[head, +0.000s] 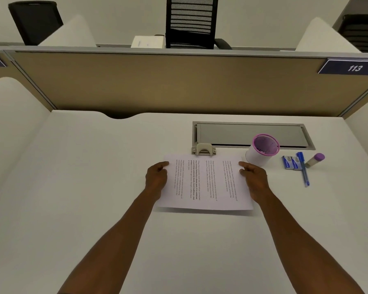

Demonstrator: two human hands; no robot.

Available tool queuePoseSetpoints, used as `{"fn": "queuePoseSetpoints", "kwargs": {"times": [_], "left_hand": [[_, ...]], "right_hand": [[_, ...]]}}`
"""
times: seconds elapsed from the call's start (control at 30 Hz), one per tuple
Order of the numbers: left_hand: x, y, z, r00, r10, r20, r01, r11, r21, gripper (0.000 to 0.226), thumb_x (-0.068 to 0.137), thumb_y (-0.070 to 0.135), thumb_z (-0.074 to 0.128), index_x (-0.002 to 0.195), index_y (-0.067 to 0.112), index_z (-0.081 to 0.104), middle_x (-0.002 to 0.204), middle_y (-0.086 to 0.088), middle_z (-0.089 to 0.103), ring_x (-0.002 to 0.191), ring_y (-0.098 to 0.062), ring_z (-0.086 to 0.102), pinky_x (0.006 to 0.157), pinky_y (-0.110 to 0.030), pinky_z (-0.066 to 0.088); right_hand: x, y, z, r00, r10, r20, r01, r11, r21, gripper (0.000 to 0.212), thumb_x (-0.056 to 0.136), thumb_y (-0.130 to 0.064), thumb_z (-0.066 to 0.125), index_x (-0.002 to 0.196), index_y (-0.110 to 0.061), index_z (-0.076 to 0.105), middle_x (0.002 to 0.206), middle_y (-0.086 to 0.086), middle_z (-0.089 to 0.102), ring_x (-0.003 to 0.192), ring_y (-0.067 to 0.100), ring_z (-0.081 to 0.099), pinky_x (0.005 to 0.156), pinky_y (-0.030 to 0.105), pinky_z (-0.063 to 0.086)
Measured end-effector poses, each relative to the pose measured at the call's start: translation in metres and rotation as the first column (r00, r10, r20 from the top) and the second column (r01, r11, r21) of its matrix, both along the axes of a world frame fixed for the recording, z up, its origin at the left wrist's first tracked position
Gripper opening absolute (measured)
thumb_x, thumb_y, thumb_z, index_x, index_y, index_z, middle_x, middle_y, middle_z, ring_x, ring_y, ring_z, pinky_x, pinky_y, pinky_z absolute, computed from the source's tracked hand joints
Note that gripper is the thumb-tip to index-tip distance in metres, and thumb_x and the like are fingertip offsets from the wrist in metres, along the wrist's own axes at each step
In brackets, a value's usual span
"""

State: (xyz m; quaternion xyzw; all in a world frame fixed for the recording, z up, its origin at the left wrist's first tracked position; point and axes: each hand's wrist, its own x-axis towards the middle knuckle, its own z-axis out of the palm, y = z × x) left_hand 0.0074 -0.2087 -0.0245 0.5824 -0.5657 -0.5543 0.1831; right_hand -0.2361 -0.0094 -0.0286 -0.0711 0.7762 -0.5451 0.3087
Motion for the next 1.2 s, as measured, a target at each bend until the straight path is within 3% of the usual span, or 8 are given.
{"fn": "queuePoseSetpoints", "kwargs": {"times": [0.1,0.27,0.4,0.73,0.93,1.1,1.2], "left_hand": [[0.000,-0.001,0.001,1.000,0.006,0.009,-0.006,1.000,0.015,0.044,0.094,0.003,0.041,0.119,0.026,0.069,0.138,-0.001,0.058,0.121,-0.025,0.056,0.108,-0.042,0.045],[-0.003,0.000,0.003,1.000,-0.014,0.013,0.015,0.997,-0.078,0.034,0.101,0.017,0.048,0.132,0.026,0.060,0.133,-0.001,0.060,0.111,-0.019,0.057,0.102,-0.038,0.047],[-0.006,-0.002,0.003,0.999,-0.020,0.037,0.025,0.990,-0.138,0.036,0.102,0.014,0.048,0.136,0.022,0.058,0.132,-0.004,0.060,0.117,-0.023,0.058,0.104,-0.038,0.046],[-0.006,-0.012,-0.004,0.999,0.033,-0.006,-0.033,0.999,-0.024,0.040,0.097,0.004,0.049,0.132,0.018,0.062,0.130,-0.006,0.063,0.120,-0.027,0.059,0.109,-0.041,0.046],[-0.010,-0.019,-0.003,1.000,0.026,0.013,-0.025,0.999,-0.040,0.042,0.096,0.002,0.048,0.132,0.017,0.062,0.131,-0.005,0.061,0.118,-0.025,0.058,0.103,-0.033,0.046],[-0.007,-0.019,-0.005,1.000,0.020,0.004,-0.019,0.999,-0.042,0.046,0.091,-0.001,0.046,0.130,0.018,0.063,0.122,-0.007,0.066,0.112,-0.027,0.062,0.095,-0.034,0.050],[-0.005,-0.017,-0.006,1.000,0.024,0.005,-0.023,0.998,-0.063,0.045,0.090,0.001,0.048,0.127,0.020,0.064,0.118,-0.005,0.067,0.108,-0.026,0.063,0.090,-0.033,0.051]], "right_hand": [[-0.003,-0.002,-0.002,1.000,-0.007,0.030,0.008,1.000,-0.019,0.025,0.092,-0.005,0.059,0.109,-0.018,0.071,0.123,0.004,0.063,0.103,0.029,0.063,0.097,0.049,0.052],[-0.003,-0.005,-0.004,1.000,-0.002,0.016,0.002,1.000,-0.017,0.026,0.093,-0.005,0.059,0.113,-0.017,0.070,0.125,0.005,0.063,0.104,0.029,0.064,0.097,0.049,0.052],[-0.004,-0.007,-0.002,1.000,0.005,0.022,-0.004,1.000,-0.019,0.028,0.093,-0.005,0.057,0.116,-0.016,0.069,0.128,0.005,0.061,0.108,0.028,0.061,0.099,0.047,0.050],[-0.005,-0.008,-0.002,0.997,-0.025,0.068,0.029,0.997,-0.069,0.030,0.093,-0.002,0.057,0.117,-0.014,0.068,0.126,0.002,0.060,0.104,0.023,0.060,0.097,0.038,0.050],[-0.003,-0.008,-0.006,0.997,-0.019,0.080,0.026,0.996,-0.086,0.029,0.092,-0.003,0.058,0.116,-0.014,0.069,0.128,0.004,0.061,0.110,0.029,0.060,0.100,0.045,0.049],[-0.003,-0.007,-0.003,0.996,-0.013,0.087,0.025,0.990,-0.137,0.030,0.091,-0.001,0.058,0.102,-0.025,0.072,0.110,-0.011,0.066,0.099,0.015,0.065,0.092,0.038,0.054],[-0.004,-0.008,-0.004,0.998,-0.018,0.054,0.026,0.990,-0.142,0.024,0.091,-0.005,0.061,0.100,-0.025,0.072,0.110,-0.011,0.066,0.101,0.018,0.065,0.092,0.040,0.054]]}}
